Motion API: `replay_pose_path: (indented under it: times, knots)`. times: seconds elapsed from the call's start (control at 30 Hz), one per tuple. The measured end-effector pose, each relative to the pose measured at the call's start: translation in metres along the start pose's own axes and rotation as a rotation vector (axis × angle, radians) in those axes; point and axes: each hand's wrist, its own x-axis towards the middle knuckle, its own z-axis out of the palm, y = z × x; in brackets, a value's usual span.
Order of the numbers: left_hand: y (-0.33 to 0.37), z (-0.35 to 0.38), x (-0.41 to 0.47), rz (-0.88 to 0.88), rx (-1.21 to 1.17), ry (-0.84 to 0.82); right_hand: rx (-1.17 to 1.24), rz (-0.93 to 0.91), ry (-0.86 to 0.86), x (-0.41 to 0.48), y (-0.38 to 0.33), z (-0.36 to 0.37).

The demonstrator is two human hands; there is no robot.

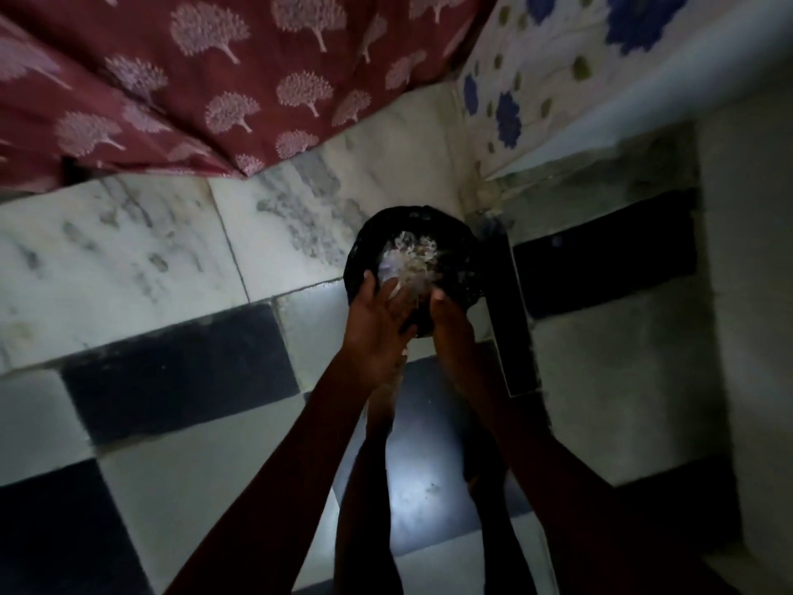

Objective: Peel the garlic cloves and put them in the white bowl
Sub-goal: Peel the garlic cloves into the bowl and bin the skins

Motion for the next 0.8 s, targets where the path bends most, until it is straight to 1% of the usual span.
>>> replay_pose_path:
  times: [0.07,0.13,0.2,0.23,0.33,0.4,0.53,0.6,0.7,0.8]
  knots:
    - [-0.002,0.008,-0.036,0.047,0.141,0.047,-0.014,-0.056,0.108,-0.040,-0.022,-0.018]
    - [-0.001,0.025,-0.085,0.083,0.257,0.055,0.027,-0.087,0.112,-0.099,-0.049,-0.037]
    - [-0.003,0.043,-0.128,0.091,0.337,0.046,0.091,-0.160,0.102,-0.153,-0.071,-0.053]
    - [-0.006,0.057,-0.156,0.084,0.381,0.028,0.141,-0.200,0.127,-0.186,-0.084,-0.065]
    - [-0.022,0.105,-0.242,0.127,0.524,-0.069,0.288,-0.240,0.186,-0.287,-0.121,-0.106]
    - [-0.040,0.140,-0.289,0.140,0.605,-0.122,0.362,-0.262,0.232,-0.345,-0.133,-0.134]
    - [-0.099,0.204,-0.367,0.184,0.800,-0.299,0.499,-0.313,0.399,-0.439,-0.128,-0.195]
    - [-0.143,0.233,-0.396,0.189,0.926,-0.396,0.546,-0.328,0.491,-0.481,-0.114,-0.233]
    - [-0.209,0.265,-0.420,0.209,1.097,-0.468,0.614,-0.345,0.606,-0.527,-0.082,-0.288]
    - [-0.285,0.289,-0.433,0.290,1.288,-0.552,0.704,-0.356,0.711,-0.564,-0.037,-0.342]
